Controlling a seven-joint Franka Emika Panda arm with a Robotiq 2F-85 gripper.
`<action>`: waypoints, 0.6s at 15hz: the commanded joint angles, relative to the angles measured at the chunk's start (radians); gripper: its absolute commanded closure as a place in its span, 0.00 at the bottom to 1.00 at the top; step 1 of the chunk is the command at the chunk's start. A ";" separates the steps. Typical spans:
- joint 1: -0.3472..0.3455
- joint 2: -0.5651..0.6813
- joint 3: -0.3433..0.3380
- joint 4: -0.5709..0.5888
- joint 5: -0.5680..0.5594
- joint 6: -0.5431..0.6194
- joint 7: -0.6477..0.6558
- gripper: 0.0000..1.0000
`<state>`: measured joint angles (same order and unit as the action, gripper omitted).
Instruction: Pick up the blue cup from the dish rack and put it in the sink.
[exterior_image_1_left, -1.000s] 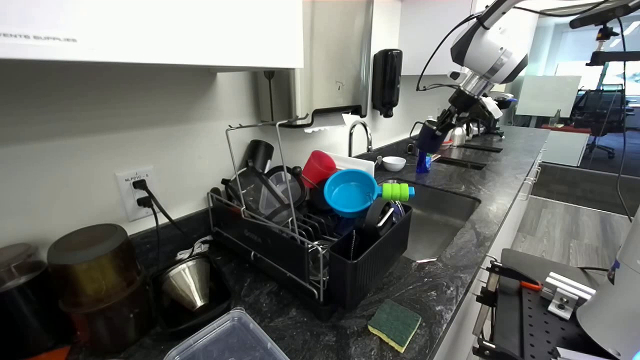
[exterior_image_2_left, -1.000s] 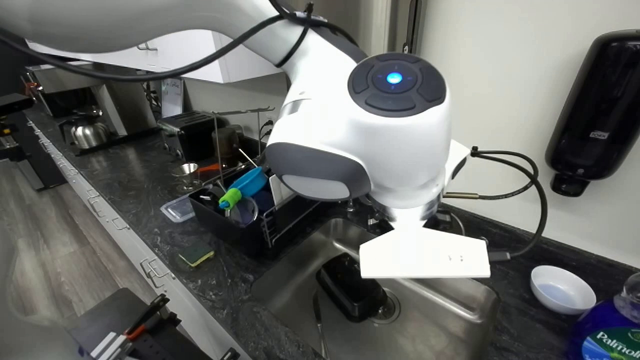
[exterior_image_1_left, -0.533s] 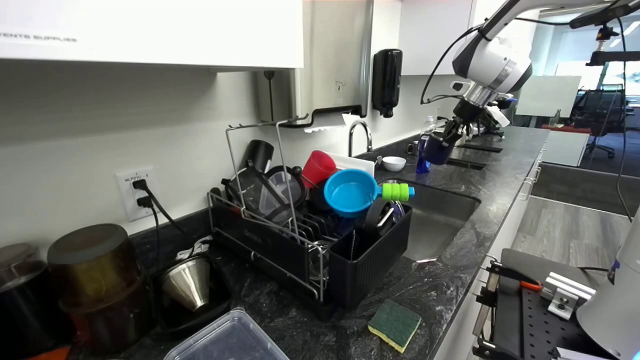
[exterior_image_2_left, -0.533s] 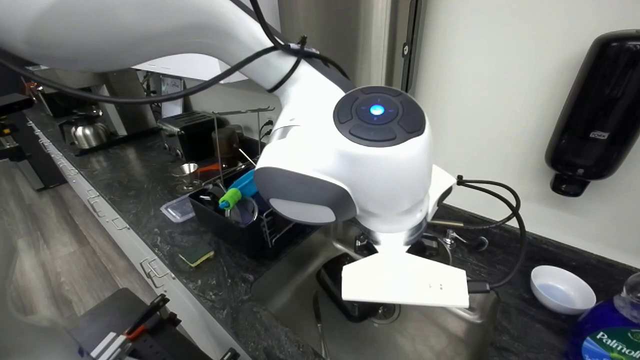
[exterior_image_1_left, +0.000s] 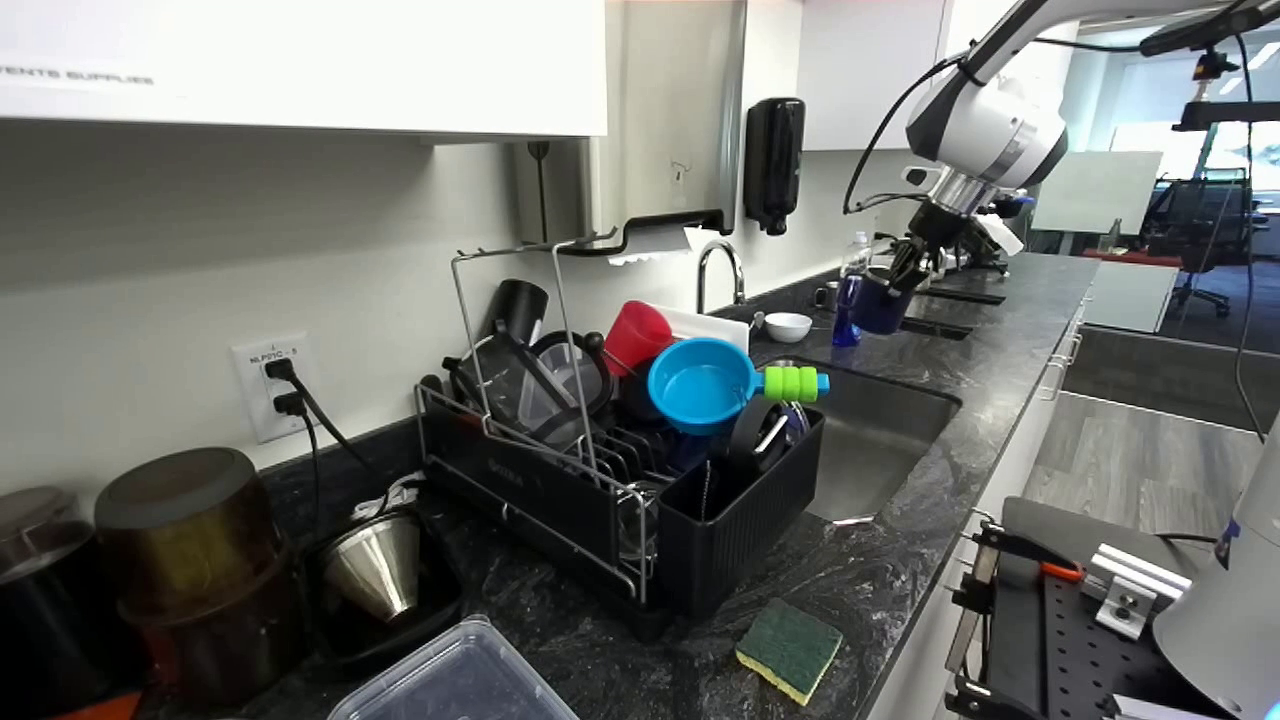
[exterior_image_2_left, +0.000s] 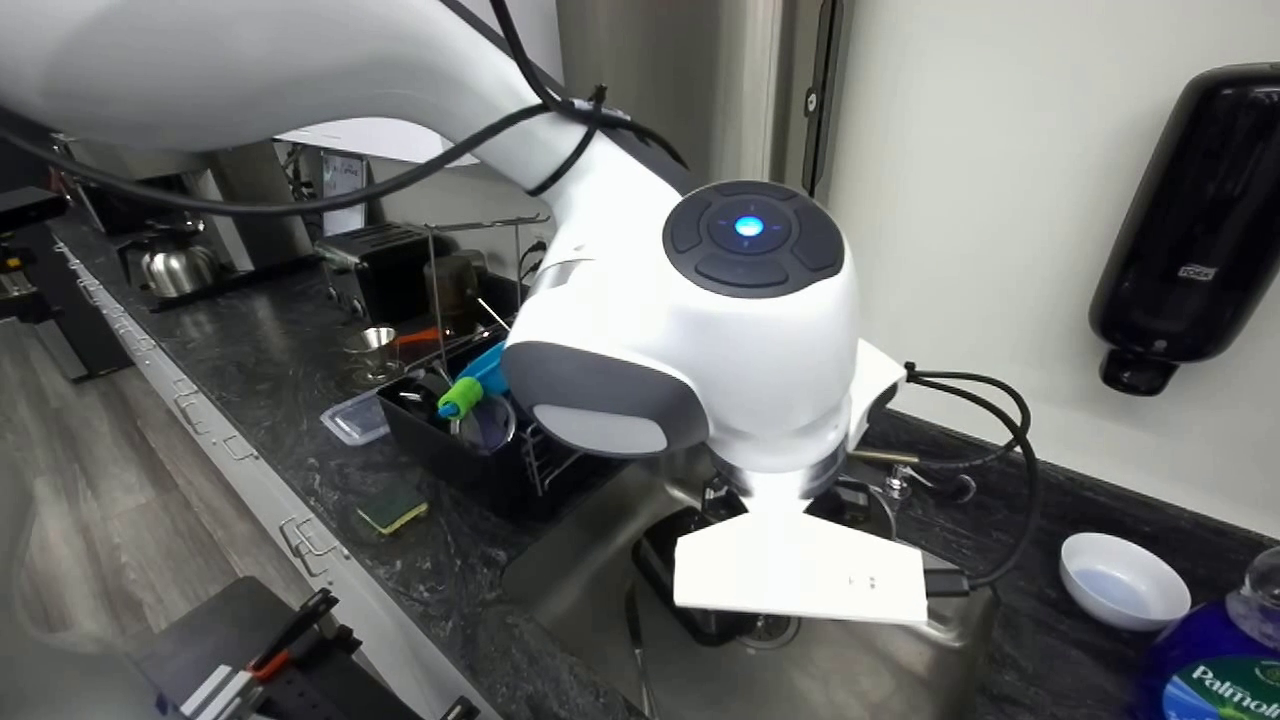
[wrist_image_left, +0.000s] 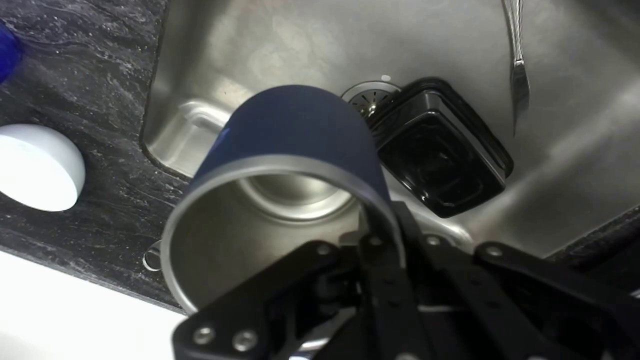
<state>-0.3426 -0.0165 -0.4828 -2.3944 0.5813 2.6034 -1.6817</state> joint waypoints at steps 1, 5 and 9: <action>0.000 0.000 0.000 0.000 0.000 0.000 0.000 0.93; 0.000 0.000 0.000 0.000 0.000 0.000 0.000 0.93; 0.010 0.074 0.009 -0.019 0.085 0.094 -0.035 0.98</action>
<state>-0.3398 0.0077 -0.4829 -2.4059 0.5980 2.6177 -1.6832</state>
